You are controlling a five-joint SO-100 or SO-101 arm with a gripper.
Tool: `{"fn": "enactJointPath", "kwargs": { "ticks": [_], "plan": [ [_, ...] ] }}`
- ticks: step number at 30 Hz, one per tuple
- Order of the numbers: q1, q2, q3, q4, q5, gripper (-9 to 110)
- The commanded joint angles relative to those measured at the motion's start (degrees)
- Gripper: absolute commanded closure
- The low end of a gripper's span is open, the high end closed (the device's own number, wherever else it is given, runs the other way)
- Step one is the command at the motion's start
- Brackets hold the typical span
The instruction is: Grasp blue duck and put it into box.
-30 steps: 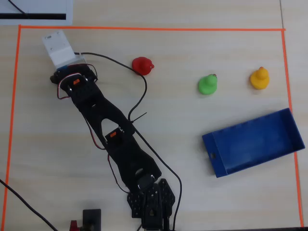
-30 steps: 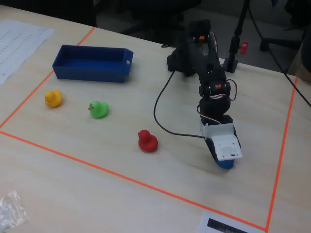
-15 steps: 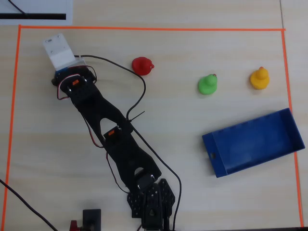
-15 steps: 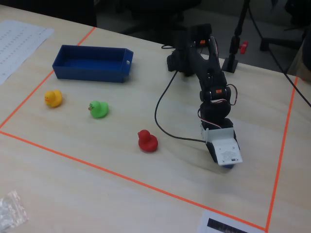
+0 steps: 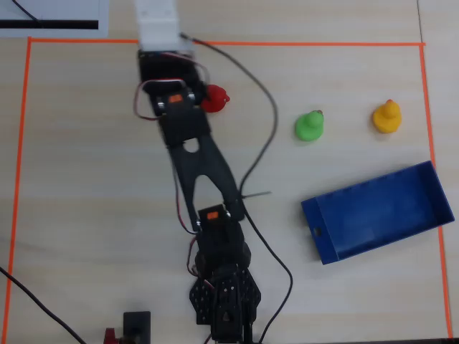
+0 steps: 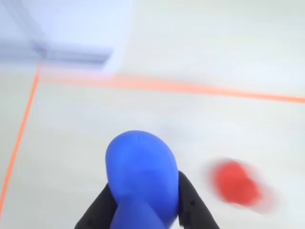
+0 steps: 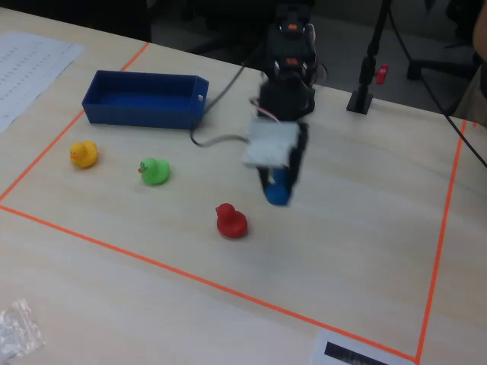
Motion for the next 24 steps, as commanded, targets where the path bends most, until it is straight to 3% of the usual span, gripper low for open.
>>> {"fn": "enactJointPath", "kwargs": {
  "ticks": [1,5,10,17,24],
  "plan": [
    [23.20,14.59,-1.41,14.24,-7.91,101],
    [47.81,19.86,8.09,15.91,-18.98,101],
    [71.54,22.06,21.18,6.94,-27.16,101],
    [80.68,22.41,36.21,-0.53,-25.93,101],
    [79.28,23.12,43.86,-2.99,-24.79,101]
  ]
}}
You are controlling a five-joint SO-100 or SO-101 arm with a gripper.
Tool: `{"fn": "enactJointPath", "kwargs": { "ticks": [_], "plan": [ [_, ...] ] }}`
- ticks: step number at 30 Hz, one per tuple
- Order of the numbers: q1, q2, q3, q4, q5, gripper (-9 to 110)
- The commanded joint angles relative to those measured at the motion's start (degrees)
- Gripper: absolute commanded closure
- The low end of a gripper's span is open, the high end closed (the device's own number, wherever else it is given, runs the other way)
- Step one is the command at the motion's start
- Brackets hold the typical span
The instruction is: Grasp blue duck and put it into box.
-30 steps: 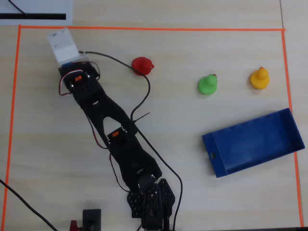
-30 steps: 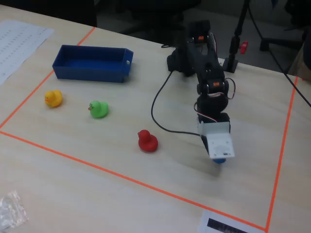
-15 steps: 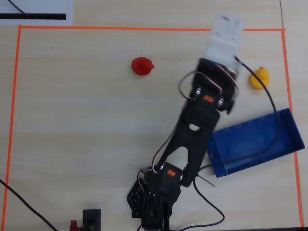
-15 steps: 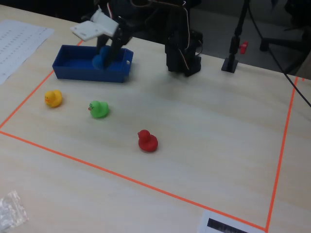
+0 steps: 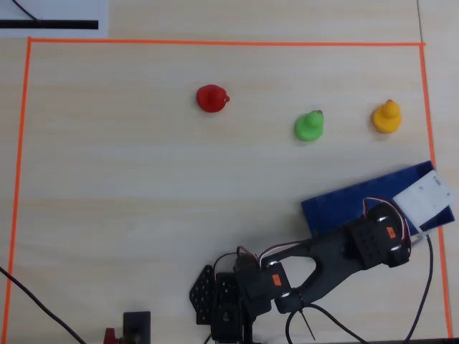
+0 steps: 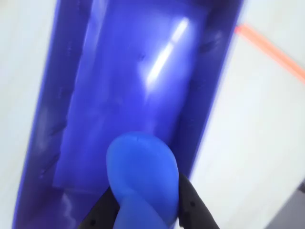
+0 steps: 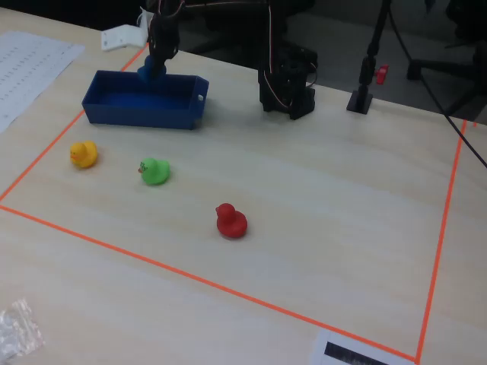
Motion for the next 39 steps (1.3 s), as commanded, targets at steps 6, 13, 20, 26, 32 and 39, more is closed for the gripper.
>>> {"fn": "enactJointPath", "kwargs": {
  "ticks": [6,13,20,26,32,39],
  "plan": [
    [-2.72,2.99,5.71,-12.57,0.88,101],
    [-1.58,2.46,7.21,-16.17,-5.63,71],
    [-5.54,10.90,8.09,-12.04,-5.19,59],
    [-26.19,26.02,9.93,-6.33,13.62,95],
    [-62.93,50.62,40.17,-12.74,14.41,101],
    [-74.71,76.29,69.35,-5.89,4.66,101]
  ]
}}
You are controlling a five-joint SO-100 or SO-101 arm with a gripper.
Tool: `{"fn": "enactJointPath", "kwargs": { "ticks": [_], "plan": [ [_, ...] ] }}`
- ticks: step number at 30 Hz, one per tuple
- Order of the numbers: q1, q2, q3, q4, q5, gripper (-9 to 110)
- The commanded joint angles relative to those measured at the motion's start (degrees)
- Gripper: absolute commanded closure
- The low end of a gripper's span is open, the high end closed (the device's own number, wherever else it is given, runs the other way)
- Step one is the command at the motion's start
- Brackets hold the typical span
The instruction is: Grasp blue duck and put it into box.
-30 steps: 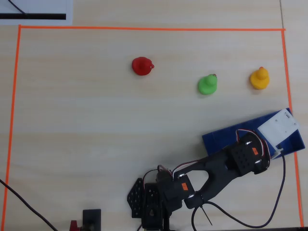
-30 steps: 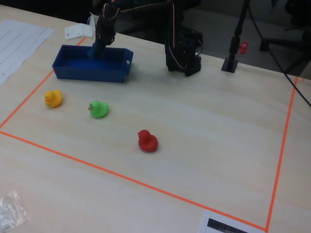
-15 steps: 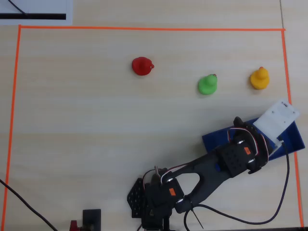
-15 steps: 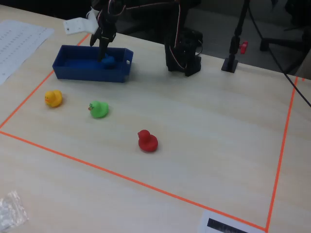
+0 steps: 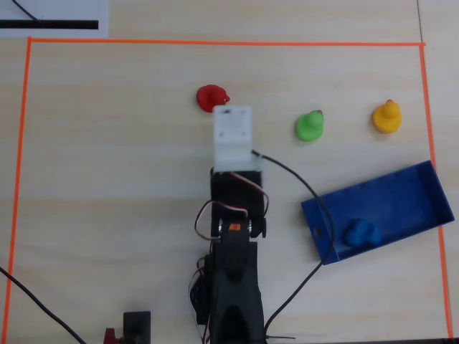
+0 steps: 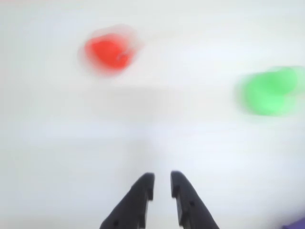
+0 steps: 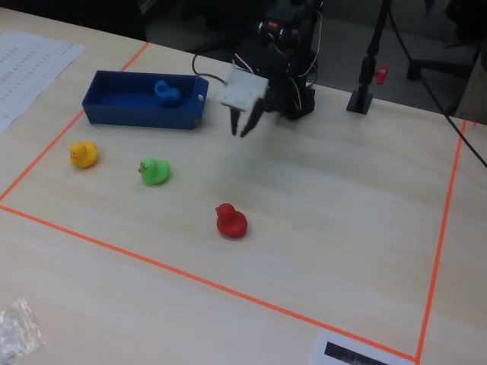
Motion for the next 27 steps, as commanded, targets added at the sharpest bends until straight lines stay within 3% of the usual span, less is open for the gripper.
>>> {"fn": "enactJointPath", "kwargs": {
  "ticks": [1,10,27],
  "plan": [
    [-6.06,15.47,15.12,7.03,-0.70,101],
    [-6.33,26.54,20.04,28.39,1.76,101],
    [-4.13,26.63,20.04,29.00,4.39,98]
  ]
}}
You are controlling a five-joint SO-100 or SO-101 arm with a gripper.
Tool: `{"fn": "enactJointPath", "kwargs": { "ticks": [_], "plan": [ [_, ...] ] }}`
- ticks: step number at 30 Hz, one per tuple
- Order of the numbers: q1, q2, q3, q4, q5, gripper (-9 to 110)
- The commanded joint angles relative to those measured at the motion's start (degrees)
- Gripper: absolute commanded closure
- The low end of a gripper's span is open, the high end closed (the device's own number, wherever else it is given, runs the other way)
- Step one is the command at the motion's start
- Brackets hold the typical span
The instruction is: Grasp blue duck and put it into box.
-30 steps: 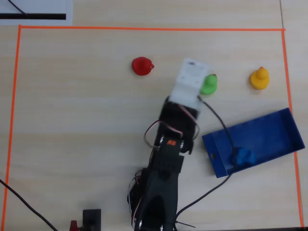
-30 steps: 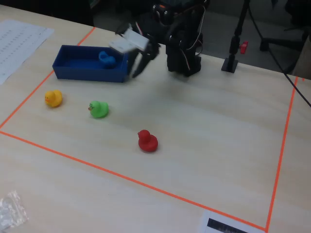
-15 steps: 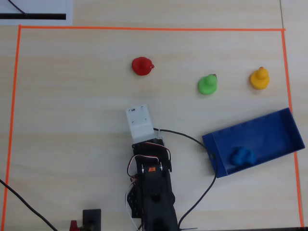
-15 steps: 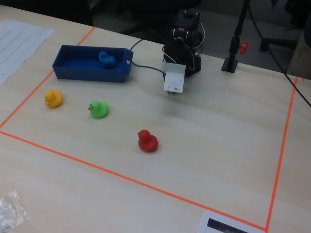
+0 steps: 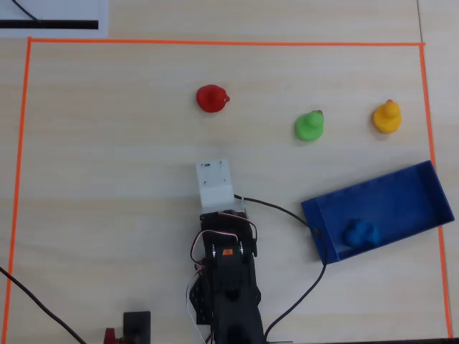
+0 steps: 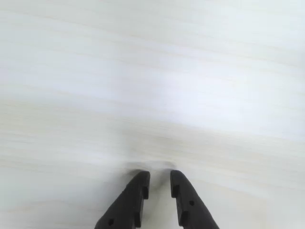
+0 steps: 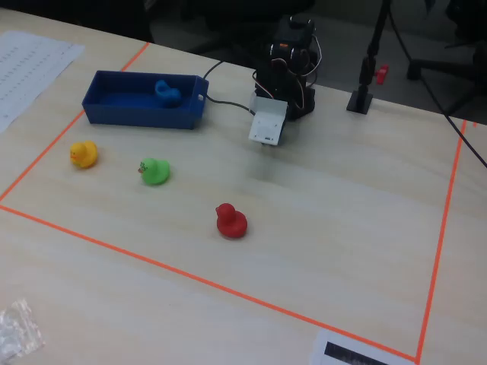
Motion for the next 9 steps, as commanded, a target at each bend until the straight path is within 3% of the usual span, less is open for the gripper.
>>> {"fn": "enactJointPath", "kwargs": {
  "ticks": [1,9],
  "plan": [
    [0.53,-0.26,-0.18,1.67,0.18,98],
    [0.53,-0.26,-0.18,1.67,0.18,98]
  ]
}}
